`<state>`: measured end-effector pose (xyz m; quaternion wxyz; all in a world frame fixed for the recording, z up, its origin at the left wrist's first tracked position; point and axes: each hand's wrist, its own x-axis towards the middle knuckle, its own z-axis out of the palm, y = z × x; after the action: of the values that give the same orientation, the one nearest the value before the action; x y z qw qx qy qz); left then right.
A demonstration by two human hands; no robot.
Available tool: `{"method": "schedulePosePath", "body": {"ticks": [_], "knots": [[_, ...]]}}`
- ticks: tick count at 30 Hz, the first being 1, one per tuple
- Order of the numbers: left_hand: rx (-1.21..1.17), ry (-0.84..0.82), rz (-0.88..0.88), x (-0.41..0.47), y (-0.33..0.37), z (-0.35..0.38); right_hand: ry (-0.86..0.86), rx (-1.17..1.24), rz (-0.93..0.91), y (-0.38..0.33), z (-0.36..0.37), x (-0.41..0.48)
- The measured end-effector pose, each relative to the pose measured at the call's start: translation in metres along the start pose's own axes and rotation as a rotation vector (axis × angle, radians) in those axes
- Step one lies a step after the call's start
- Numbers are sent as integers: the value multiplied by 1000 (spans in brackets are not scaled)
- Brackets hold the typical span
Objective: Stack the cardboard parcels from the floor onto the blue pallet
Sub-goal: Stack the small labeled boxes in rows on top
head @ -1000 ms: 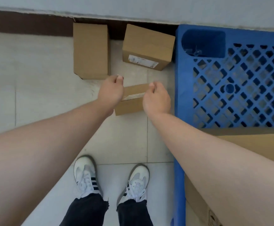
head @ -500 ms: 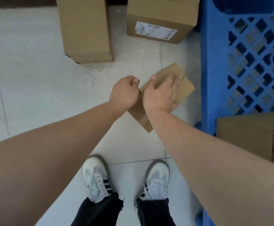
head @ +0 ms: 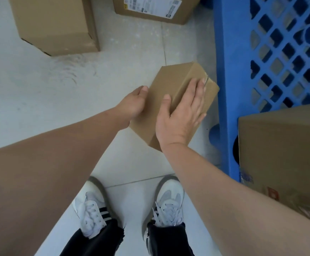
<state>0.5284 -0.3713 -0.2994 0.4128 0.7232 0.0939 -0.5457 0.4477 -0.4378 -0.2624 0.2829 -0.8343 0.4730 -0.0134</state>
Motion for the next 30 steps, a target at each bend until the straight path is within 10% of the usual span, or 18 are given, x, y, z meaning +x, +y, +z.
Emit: {"method": "schedulePosePath", "body": {"ticks": [15, 30], "knots": [[112, 308, 254, -91, 30, -14, -283, 429, 148, -24, -91, 0], [-88, 454, 435, -269, 125, -6, -336, 296, -219, -95, -250, -24]]}}
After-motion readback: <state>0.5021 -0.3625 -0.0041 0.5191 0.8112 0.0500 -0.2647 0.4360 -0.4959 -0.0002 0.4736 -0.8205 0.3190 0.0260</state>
